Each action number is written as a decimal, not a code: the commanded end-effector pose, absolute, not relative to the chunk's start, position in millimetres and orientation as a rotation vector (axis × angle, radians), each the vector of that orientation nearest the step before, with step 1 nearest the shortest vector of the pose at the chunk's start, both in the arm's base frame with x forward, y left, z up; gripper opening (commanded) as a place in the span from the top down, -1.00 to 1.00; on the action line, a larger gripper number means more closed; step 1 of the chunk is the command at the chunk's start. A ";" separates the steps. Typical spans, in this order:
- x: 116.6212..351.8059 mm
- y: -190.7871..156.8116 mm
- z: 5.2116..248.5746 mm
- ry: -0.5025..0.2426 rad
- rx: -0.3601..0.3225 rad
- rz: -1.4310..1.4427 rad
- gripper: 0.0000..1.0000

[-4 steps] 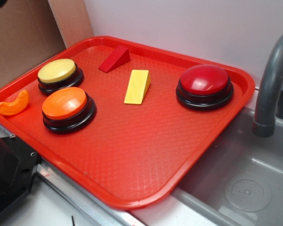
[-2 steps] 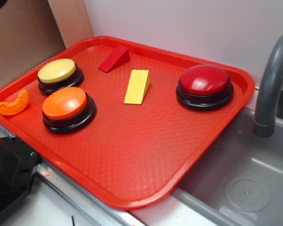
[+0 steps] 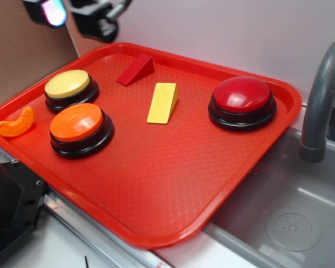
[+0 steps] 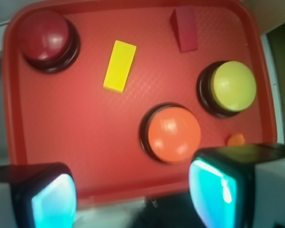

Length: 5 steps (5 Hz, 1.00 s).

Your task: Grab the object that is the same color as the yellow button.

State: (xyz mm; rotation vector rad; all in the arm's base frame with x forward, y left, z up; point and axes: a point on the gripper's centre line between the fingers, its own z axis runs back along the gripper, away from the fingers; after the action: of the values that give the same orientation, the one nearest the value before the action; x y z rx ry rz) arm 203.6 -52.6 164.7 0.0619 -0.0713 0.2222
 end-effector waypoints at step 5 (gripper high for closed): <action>268.7 -21.6 40.6 -0.065 -0.076 0.439 -1.00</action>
State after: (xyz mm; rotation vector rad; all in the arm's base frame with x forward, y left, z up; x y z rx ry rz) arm 256.1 -26.8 28.5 -0.0614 -0.0124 0.4330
